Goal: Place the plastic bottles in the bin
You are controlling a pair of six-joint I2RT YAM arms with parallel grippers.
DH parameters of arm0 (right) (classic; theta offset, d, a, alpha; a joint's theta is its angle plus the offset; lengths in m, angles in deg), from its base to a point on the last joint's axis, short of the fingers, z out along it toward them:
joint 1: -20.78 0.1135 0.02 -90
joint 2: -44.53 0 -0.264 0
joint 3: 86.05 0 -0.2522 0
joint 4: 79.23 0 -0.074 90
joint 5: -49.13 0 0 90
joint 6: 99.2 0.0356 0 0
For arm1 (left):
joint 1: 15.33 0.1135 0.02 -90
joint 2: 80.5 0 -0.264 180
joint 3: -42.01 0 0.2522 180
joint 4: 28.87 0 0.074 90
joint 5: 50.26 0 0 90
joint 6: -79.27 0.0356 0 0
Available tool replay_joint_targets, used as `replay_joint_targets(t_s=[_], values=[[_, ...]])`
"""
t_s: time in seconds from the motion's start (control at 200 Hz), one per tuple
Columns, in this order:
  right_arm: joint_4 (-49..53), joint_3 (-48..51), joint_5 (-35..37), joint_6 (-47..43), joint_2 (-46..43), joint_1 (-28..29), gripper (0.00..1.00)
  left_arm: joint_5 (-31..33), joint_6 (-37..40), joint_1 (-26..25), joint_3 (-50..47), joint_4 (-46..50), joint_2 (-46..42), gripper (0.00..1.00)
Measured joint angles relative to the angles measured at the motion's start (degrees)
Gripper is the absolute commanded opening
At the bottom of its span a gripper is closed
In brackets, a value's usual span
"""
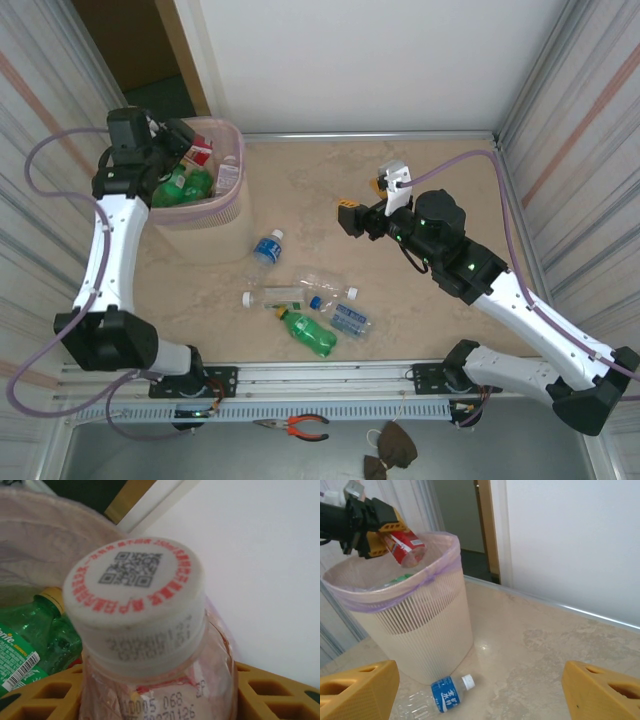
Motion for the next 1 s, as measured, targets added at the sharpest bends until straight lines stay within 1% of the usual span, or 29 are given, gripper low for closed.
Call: replay_joint_targets(t_s=[0.125, 0.341, 0.546, 0.746, 0.917, 1.002], values=[[0.0, 0.0, 0.6, 0.0, 0.0, 0.0, 0.83, -0.3, -4.3, 0.2, 1.2, 0.2, 3.7, 0.46], [0.8, 0.0, 1.4, 0.0, -0.7, -0.2, 0.83, -2.6, -12.5, 0.3, 2.2, 0.1, 9.7, 0.47], [1.8, 0.1, 2.3, 0.0, -2.0, -0.3, 0.83, -4.2, -18.7, 1.3, 2.7, 0.1, 14.0, 0.53], [2.6, 0.9, 2.9, 0.2, -3.2, -0.3, 0.83, -7.4, -23.0, 0.8, 2.7, -1.4, 15.8, 0.67], [3.1, 1.1, 3.0, 0.3, -3.5, -0.3, 0.83, -7.4, -24.3, 0.8, 2.6, -1.6, 16.1, 0.83], [3.1, 1.1, 3.2, 0.4, -3.6, -0.3, 0.83, -7.4, -24.6, 1.0, 2.4, -1.3, 15.6, 0.88]])
